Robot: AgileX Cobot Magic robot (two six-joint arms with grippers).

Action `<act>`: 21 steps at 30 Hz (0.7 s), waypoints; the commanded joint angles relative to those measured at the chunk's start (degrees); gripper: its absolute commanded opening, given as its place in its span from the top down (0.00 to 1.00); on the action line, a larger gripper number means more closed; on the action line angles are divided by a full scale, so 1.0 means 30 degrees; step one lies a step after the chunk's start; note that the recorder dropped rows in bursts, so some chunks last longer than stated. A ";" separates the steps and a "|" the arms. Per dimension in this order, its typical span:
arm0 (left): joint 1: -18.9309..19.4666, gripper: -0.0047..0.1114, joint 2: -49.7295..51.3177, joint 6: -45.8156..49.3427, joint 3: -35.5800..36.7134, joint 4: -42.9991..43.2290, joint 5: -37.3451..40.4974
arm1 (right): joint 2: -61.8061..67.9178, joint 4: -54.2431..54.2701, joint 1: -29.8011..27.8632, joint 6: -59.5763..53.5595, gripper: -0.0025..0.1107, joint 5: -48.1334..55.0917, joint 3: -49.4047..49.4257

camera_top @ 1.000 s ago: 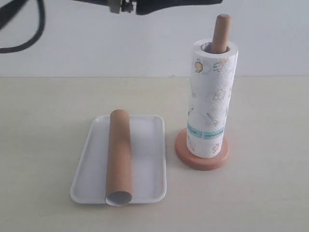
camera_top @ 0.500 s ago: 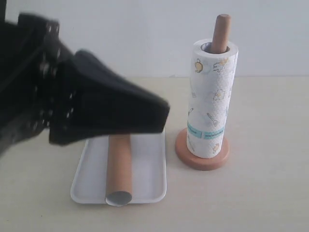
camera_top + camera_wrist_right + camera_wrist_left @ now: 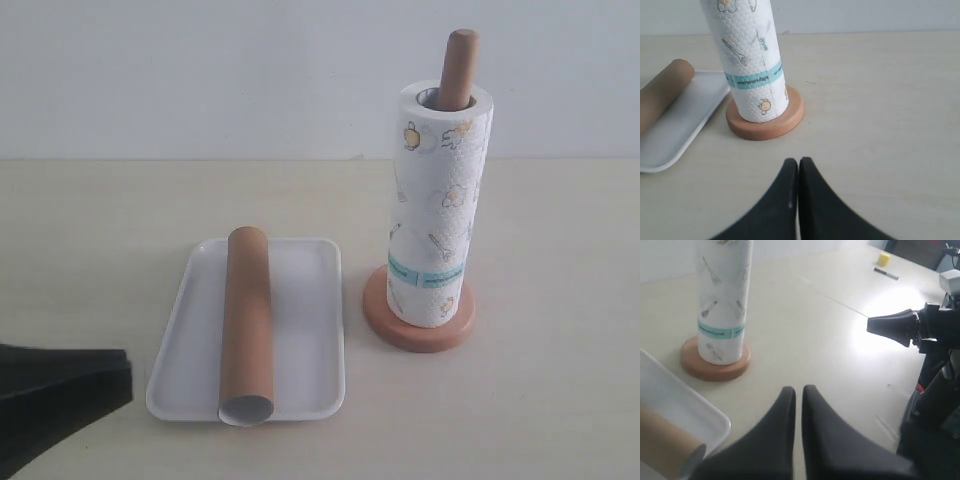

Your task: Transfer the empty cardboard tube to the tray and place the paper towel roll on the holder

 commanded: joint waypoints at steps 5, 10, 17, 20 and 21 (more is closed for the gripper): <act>0.0046 0.92 -0.6318 0.0960 0.3789 -0.1551 0.1618 | -0.0074 -0.0121 -0.0074 -0.0061 0.98 0.0013 -0.0020; 0.0046 0.92 -0.8985 0.0960 0.5088 -0.1441 0.1642 | -0.0074 -0.0121 -0.0074 -0.0061 0.98 0.0013 -0.0020; 0.0046 0.92 -1.0801 0.1385 0.5088 -0.1253 0.3952 | -0.0074 -0.0121 -0.0074 -0.0061 0.98 0.0013 -0.0020; 0.0046 0.92 -1.0932 0.1385 0.5088 -0.1302 0.7471 | -0.0074 -0.0121 -0.0074 -0.0061 0.98 0.0013 -0.0020; 0.0046 0.92 -1.0932 0.1385 0.5088 -0.1302 0.8554 | -0.0074 -0.0121 -0.0074 -0.0061 0.98 0.0013 -0.0020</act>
